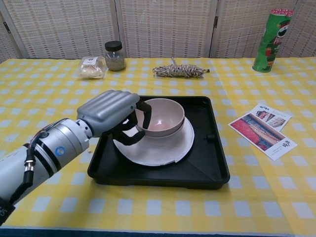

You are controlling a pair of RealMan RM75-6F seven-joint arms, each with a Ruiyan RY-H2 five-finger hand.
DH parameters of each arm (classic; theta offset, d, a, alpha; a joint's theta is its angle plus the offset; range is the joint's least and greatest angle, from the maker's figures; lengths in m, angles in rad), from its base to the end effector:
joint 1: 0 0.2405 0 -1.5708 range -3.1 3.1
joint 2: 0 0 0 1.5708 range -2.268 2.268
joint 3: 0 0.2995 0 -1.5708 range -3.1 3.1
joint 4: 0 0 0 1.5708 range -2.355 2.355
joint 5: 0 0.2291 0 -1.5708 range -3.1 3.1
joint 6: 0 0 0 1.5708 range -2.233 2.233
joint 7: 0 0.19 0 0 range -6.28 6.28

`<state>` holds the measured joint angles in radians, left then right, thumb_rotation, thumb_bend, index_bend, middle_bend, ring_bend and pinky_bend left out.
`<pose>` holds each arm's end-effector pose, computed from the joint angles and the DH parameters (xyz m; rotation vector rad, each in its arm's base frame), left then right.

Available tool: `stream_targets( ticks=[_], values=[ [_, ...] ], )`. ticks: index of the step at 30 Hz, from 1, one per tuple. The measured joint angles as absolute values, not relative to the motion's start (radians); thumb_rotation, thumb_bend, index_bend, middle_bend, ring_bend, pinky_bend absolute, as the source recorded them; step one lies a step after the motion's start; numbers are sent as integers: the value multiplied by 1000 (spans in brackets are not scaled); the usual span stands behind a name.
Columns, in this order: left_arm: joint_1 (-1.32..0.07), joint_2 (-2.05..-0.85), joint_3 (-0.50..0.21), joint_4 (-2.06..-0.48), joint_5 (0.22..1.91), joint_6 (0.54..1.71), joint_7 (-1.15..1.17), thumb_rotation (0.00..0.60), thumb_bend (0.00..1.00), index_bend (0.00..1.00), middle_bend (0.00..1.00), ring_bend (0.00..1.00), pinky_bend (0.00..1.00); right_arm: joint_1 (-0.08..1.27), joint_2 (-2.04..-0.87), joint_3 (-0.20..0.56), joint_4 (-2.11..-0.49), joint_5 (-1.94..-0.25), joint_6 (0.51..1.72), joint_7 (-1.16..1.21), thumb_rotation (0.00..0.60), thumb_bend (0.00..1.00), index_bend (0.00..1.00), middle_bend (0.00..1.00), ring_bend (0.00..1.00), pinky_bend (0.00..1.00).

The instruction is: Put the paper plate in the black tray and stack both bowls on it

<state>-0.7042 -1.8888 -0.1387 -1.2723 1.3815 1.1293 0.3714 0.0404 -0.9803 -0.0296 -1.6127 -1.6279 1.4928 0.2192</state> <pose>-0.1092 0.3641 -0.1392 -1.9218 -0.7648 -1.1462 -0.3622 -0.1966 0.1889 1.4687 -1.0131 0.9385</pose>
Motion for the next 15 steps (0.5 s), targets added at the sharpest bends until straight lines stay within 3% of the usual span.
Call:
stream_targets(
  ticks=[3,9,15],
  values=[
    [-703,-1894,-137,-1266,1384,1132,374,600,497,628,1000,1000,1000,43,-980,-31,-1614,-1628,1487,217,600,238,0,0,0,0],
    [-699,-1883,-136,-1292,1361,1110,397,600,301,441,1000,1000,1000,41,-977,-27,-1613,-1618,1489,225,600,238,0,0,0,0],
    [-689,-1851,-140,-1365,1335,1107,429,600,286,416,1000,1000,1000,37,-975,-31,-1616,-1623,1494,224,600,238,0,0,0,0]
  ],
)
